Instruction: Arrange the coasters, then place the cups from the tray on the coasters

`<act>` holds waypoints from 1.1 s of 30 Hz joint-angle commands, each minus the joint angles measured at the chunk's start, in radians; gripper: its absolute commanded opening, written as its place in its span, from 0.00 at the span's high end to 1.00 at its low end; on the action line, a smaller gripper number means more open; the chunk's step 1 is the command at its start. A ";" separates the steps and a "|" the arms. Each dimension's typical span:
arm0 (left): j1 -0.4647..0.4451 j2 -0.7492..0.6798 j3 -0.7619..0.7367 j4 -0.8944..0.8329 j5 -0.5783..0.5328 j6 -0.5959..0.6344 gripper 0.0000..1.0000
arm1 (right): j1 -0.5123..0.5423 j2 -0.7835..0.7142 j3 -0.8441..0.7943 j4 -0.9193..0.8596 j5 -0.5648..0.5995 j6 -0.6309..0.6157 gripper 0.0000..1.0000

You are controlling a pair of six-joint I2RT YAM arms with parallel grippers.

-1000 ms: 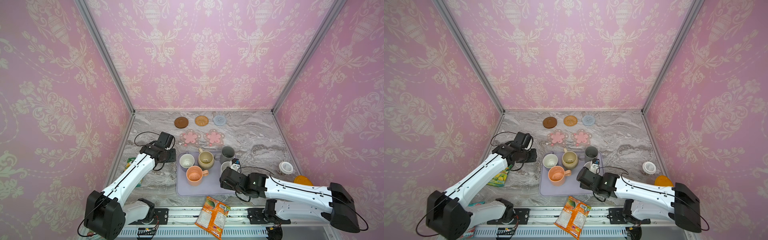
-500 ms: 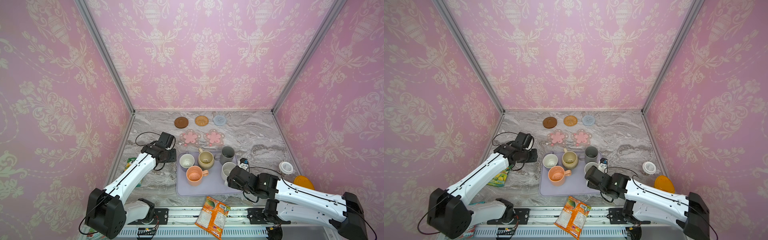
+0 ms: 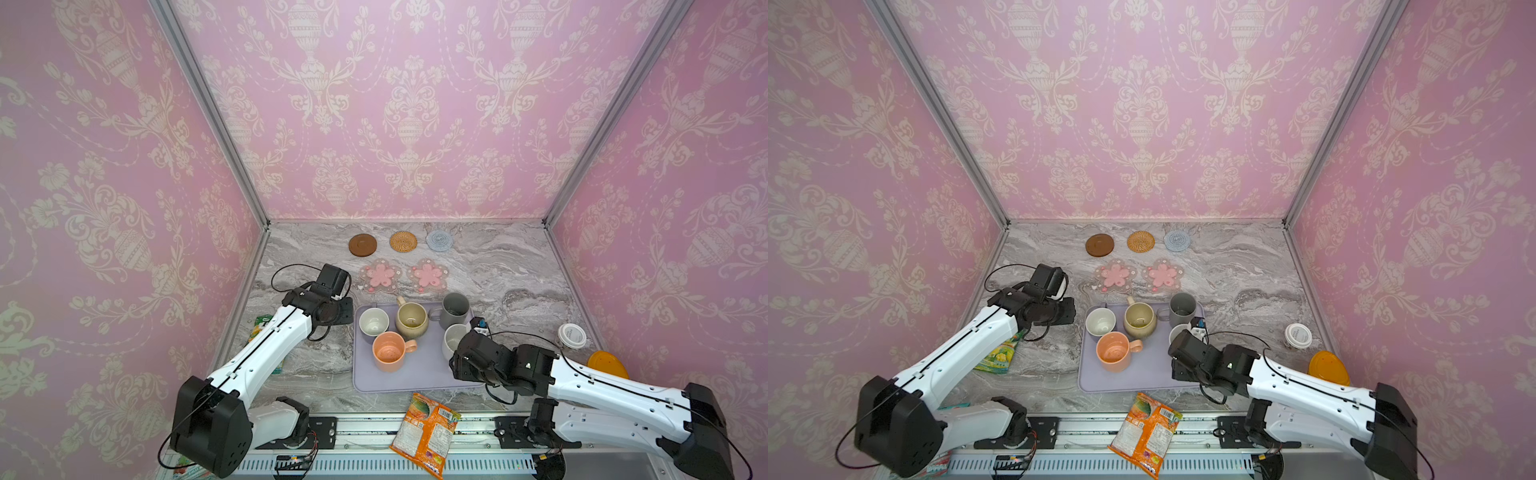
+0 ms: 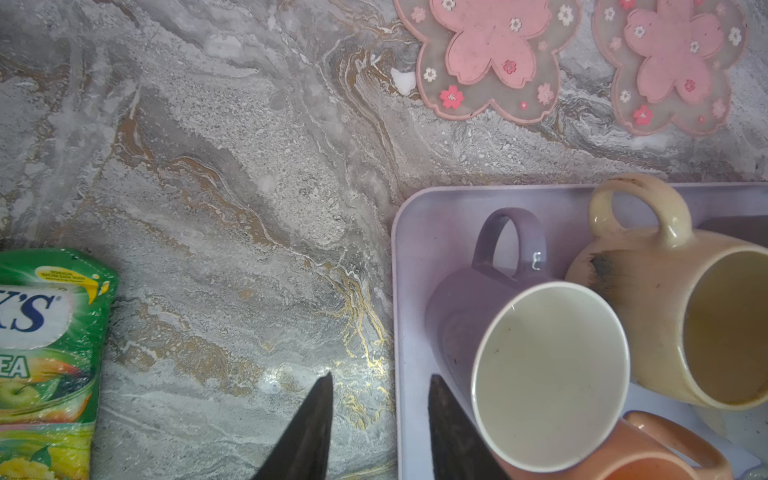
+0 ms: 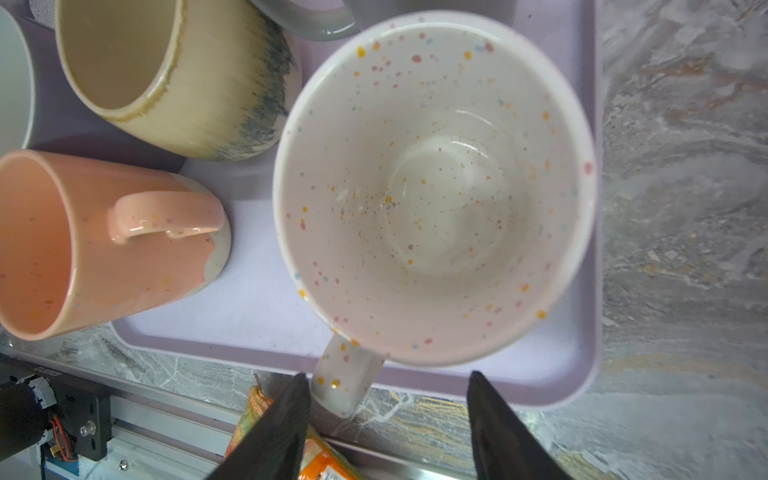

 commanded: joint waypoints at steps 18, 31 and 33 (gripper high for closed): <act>-0.005 0.016 -0.013 0.007 0.013 0.001 0.59 | 0.009 0.005 0.015 -0.173 0.114 0.030 0.42; -0.005 0.029 0.012 -0.001 0.022 -0.003 0.59 | -0.010 0.016 -0.009 -0.113 0.061 -0.045 0.51; -0.005 0.030 0.014 -0.003 0.021 -0.003 0.59 | -0.010 0.039 0.000 -0.106 0.061 -0.057 0.51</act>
